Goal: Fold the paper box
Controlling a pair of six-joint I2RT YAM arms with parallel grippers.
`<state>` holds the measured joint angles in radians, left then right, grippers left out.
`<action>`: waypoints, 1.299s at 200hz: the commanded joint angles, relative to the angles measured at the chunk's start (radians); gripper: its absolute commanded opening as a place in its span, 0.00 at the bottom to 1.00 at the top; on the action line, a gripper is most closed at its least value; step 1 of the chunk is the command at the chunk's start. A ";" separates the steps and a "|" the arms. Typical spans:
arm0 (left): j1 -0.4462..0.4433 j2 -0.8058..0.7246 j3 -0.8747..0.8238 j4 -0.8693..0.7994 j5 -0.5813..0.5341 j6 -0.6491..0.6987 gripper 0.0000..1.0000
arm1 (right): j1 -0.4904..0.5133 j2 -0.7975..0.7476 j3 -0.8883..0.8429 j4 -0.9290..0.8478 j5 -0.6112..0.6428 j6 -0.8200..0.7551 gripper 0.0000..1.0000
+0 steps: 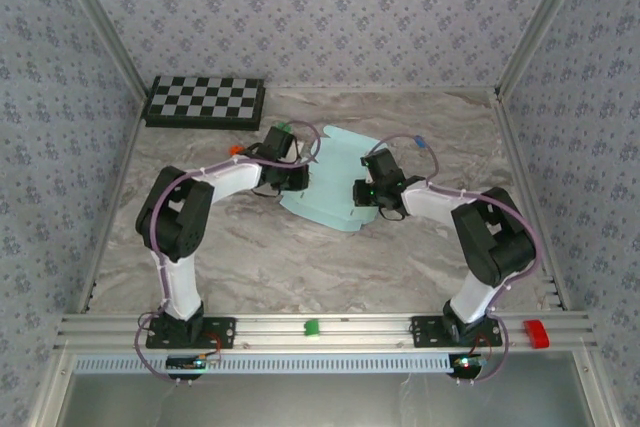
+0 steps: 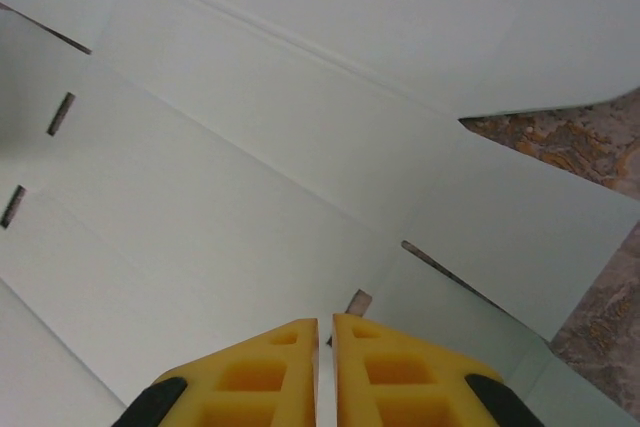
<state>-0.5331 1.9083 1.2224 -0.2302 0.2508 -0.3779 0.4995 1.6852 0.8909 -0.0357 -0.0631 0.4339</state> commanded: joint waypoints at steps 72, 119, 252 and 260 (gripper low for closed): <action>-0.137 0.018 -0.054 -0.020 -0.002 -0.087 0.00 | -0.051 0.051 0.023 -0.088 0.085 -0.002 0.12; -0.224 0.039 -0.026 -0.006 0.018 -0.137 0.00 | -0.075 0.091 0.079 -0.149 0.142 -0.036 0.12; -0.091 0.198 0.443 -0.195 -0.052 0.020 0.00 | -0.025 -0.091 0.025 -0.129 -0.005 0.020 0.09; -0.075 0.234 0.484 -0.203 -0.046 0.033 0.00 | -0.011 -0.086 0.016 -0.117 -0.010 0.034 0.08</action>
<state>-0.6575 2.0312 1.6016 -0.3454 0.2211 -0.4187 0.4515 1.6005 0.9474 -0.1711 -0.0231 0.4049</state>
